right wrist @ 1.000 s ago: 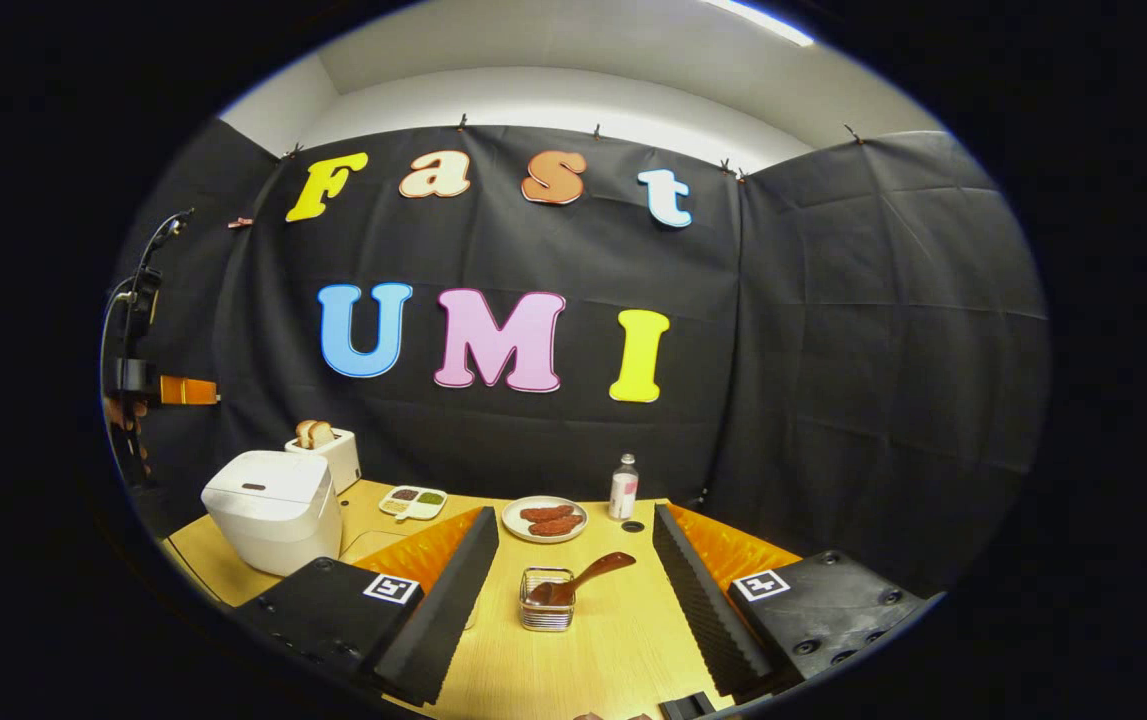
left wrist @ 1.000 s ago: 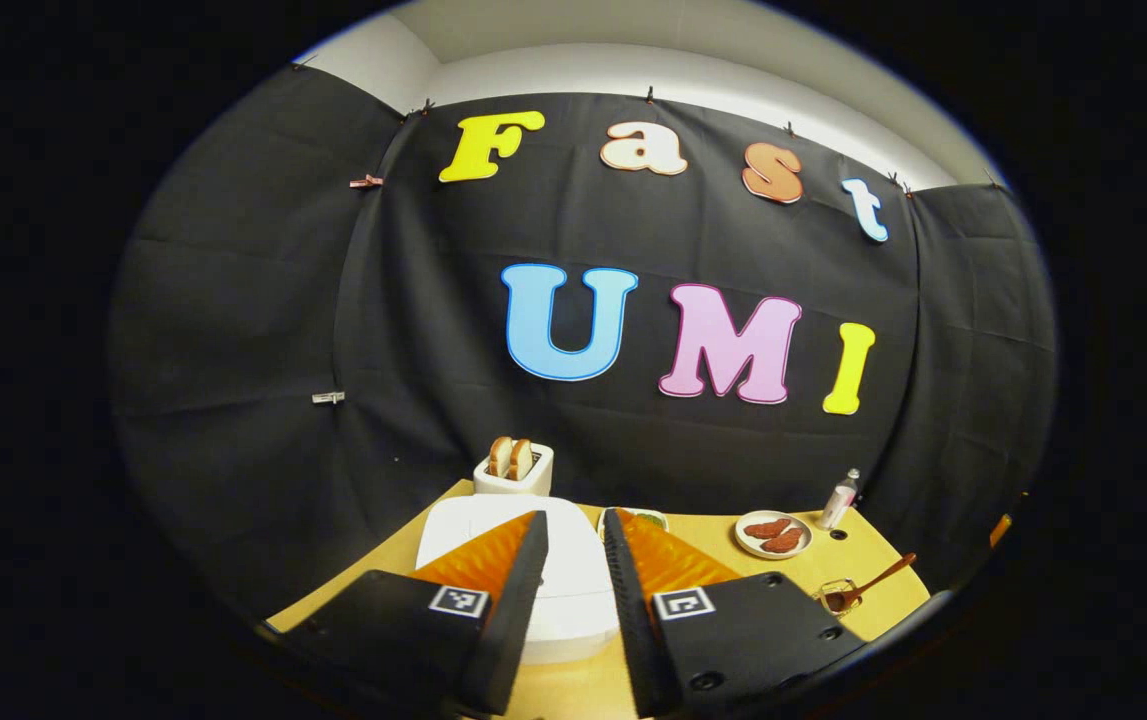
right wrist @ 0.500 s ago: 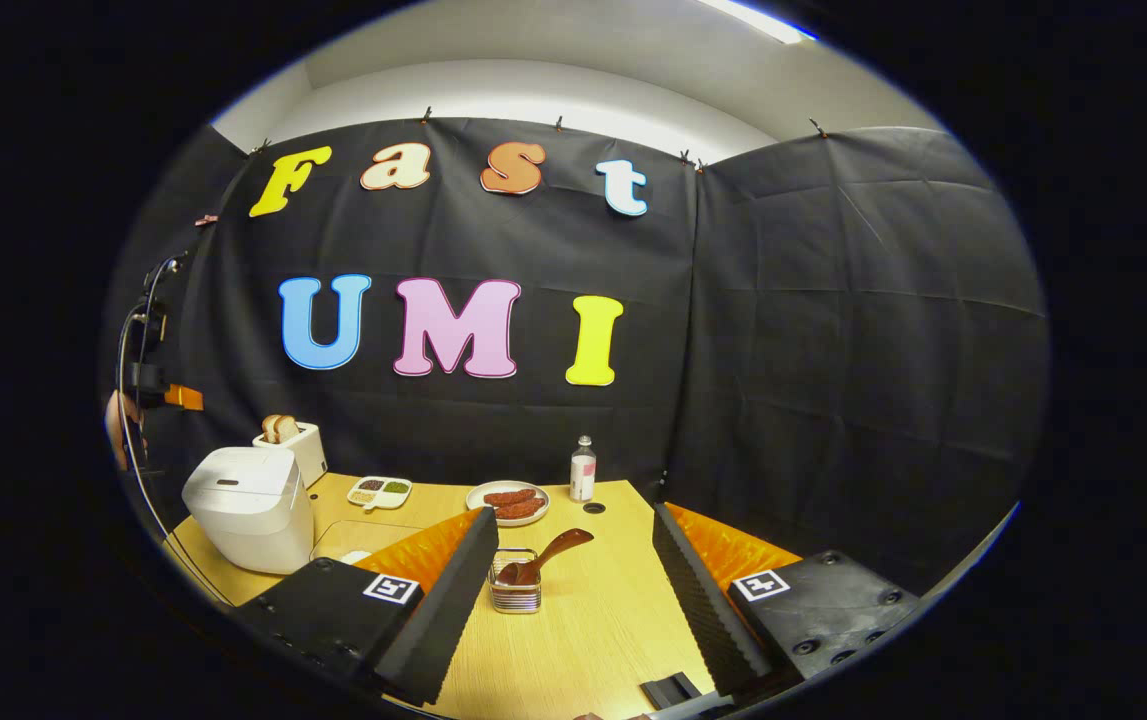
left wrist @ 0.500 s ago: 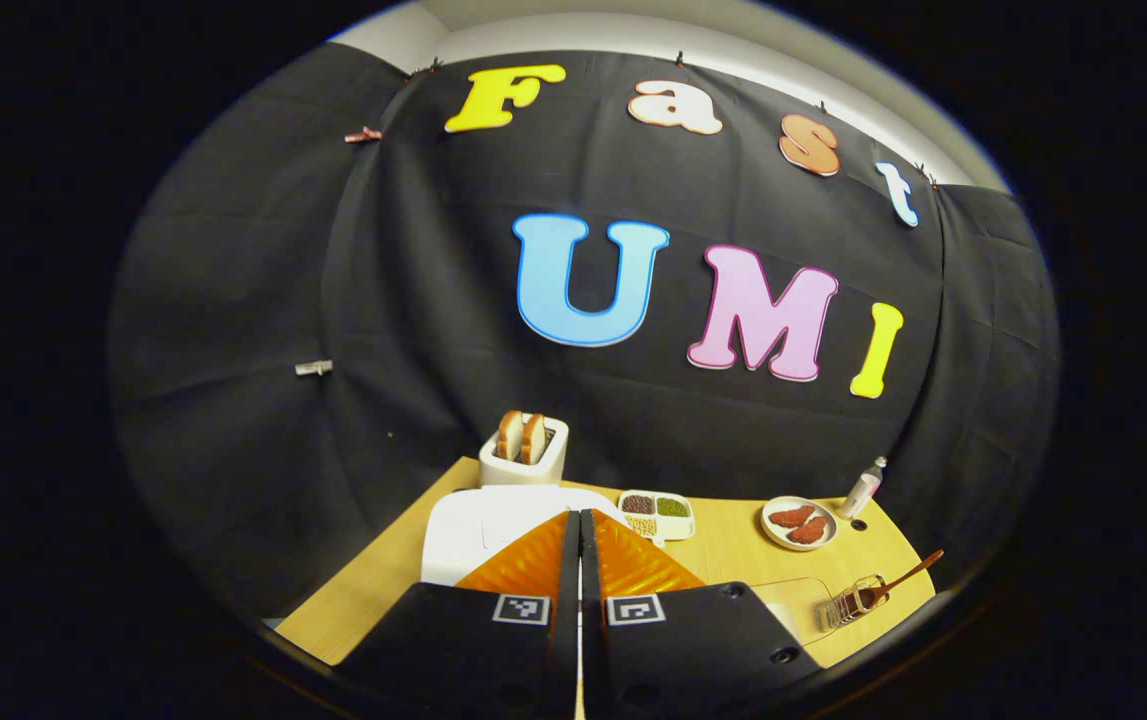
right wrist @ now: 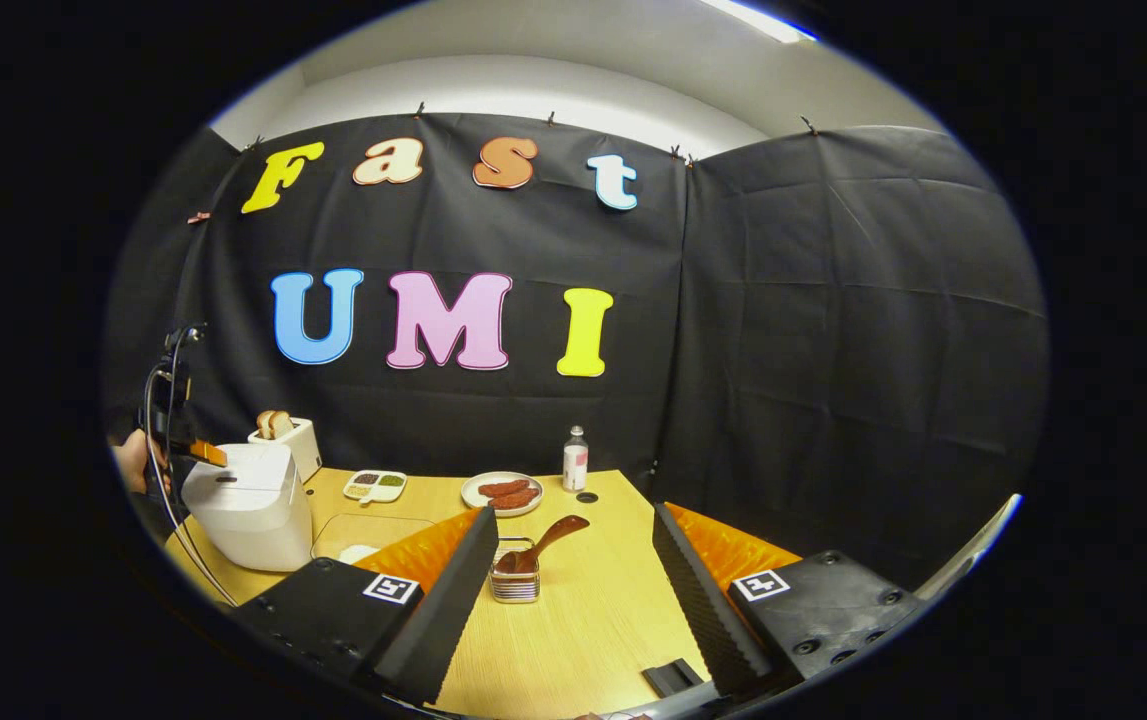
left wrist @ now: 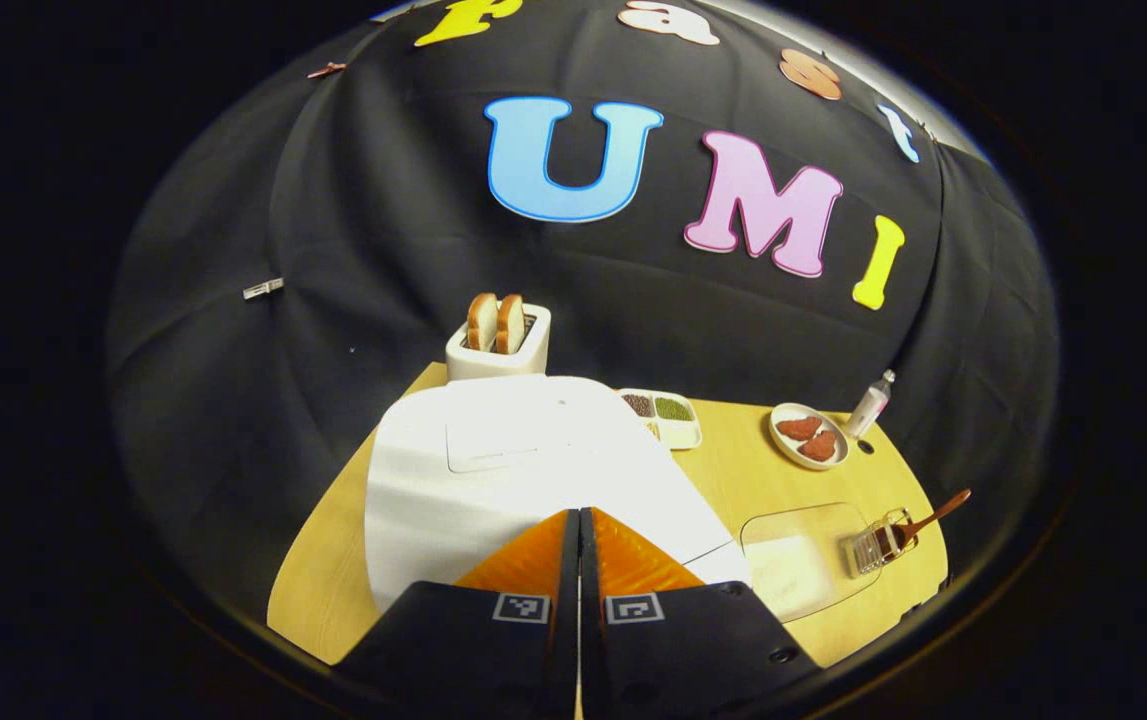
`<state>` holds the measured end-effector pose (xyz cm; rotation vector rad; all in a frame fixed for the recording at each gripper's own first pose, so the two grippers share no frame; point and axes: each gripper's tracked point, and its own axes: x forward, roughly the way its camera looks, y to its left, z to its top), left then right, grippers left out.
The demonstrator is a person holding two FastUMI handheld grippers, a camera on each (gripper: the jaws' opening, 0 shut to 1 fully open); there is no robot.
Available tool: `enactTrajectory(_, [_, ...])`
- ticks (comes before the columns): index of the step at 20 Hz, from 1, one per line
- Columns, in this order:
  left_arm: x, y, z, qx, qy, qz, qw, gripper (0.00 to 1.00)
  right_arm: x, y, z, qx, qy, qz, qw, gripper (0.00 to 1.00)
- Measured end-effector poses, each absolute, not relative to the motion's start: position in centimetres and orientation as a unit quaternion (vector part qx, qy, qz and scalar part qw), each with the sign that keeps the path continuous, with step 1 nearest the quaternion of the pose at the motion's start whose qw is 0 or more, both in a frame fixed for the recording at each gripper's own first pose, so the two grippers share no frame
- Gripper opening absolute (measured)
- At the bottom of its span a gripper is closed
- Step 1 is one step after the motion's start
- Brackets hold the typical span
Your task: Close the left gripper, press the button to open the rice cooker; take a wooden spoon from the chopstick holder with the right hand, scoop a spoonful of rice and pour it into the rice cooker, then put the wooden spoon back into the chopstick holder.
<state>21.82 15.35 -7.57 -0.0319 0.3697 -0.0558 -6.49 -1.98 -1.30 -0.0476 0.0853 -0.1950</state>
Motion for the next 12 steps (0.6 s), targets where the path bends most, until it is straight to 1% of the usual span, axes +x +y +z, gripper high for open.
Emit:
enactTrajectory(1, [21.9, 15.3, -8.4, -0.027, 0.191, -0.03, 0.981, 0.1, -6.6, -2.0, -1.5, -0.025, 0.045, -0.098, 0.994, 0.98])
enactTrajectory(2, [21.8, 15.4, -9.1, -0.038, 0.2, -0.029, 0.979, 0.06, -6.6, -2.0, -1.6, -0.026, 0.045, -0.097, 0.994, 0.98])
enactTrajectory(4, [22.0, 15.3, -8.7, -0.05, 0.18, -0.033, 0.982, 0.07, -6.6, -2.1, -1.7, -0.024, 0.045, -0.1, 0.994, 0.98])
enactTrajectory(5, [21.9, 15.3, -8.6, -0.055, 0.177, -0.034, 0.982, 0.07, -6.6, -2.2, -1.5, -0.021, 0.044, -0.102, 0.994, 0.96])
enactTrajectory(6, [21.8, 15.4, -9.2, -0.063, 0.181, -0.034, 0.981, 0.07, -6.5, -2.3, -1.5, -0.018, 0.042, -0.104, 0.994, 0.98])
enactTrajectory(10, [21.9, 15.3, -9.7, -0.097, 0.172, -0.048, 0.979, 0.07, -6.5, -2.1, -1.5, -0.012, 0.035, -0.106, 0.994, 0.98])
enactTrajectory(12, [21.9, 15.4, -9.5, -0.1, 0.177, -0.044, 0.978, 0.07, -6.4, -2.1, -1.7, -0.013, 0.036, -0.1, 0.994, 0.98])
